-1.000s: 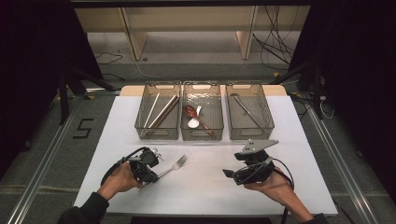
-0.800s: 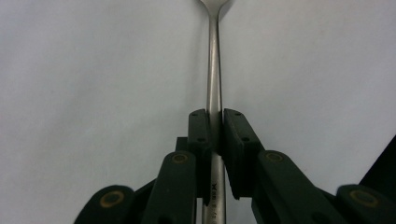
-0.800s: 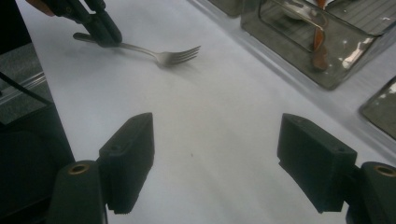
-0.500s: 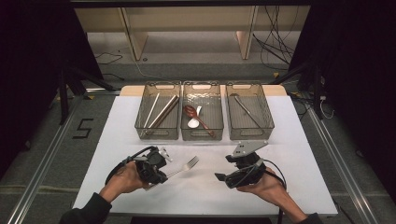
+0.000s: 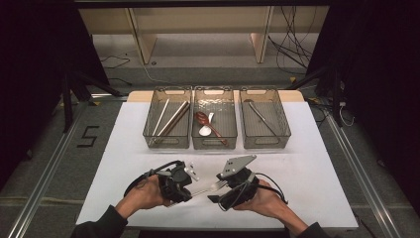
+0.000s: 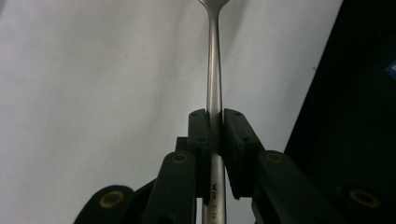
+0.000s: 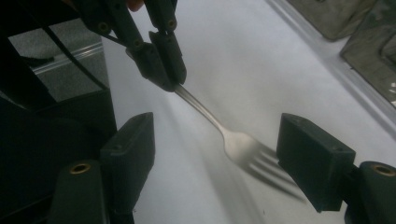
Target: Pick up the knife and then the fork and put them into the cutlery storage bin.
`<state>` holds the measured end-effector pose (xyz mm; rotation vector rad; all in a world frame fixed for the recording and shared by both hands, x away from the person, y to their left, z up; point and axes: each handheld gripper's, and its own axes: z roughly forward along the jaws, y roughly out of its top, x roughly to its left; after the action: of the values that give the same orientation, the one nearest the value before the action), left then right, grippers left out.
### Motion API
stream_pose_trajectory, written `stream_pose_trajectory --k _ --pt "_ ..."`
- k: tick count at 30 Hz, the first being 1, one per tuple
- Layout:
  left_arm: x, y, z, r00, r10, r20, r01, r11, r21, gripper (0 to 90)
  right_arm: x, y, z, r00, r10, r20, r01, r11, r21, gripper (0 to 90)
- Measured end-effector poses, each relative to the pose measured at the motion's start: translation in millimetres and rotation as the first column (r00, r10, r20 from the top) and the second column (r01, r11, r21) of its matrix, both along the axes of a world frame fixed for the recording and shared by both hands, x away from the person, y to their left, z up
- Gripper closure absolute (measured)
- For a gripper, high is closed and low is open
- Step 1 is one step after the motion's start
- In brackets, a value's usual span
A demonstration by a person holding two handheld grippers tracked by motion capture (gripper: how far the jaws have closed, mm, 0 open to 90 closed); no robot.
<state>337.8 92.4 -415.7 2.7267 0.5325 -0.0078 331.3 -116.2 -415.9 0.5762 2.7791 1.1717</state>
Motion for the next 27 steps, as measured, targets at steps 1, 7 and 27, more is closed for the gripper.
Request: stream_pose_trajectory --k 1,7,27 --pt "-1.8 -2.1 1.0 1.0000 -0.003 0.008 0.003 1.0000 -0.004 81.5 0.6 2.3 -1.7 1.0000 0.005 0.000 -0.005 1.000 -0.006 29.5" --pt "-10.6 -13.5 4.6 0.9976 -0.068 0.016 0.067 0.9977 0.008 81.5 3.2 9.3 -9.3 0.9986 0.046 -0.026 -0.047 0.998 -0.041 32.2" --pt "-17.6 -22.0 8.7 0.9912 -0.130 0.025 0.130 0.9914 0.017 81.4 -4.2 13.8 -21.2 0.9815 0.191 -0.014 -0.191 0.968 -0.160 63.9"
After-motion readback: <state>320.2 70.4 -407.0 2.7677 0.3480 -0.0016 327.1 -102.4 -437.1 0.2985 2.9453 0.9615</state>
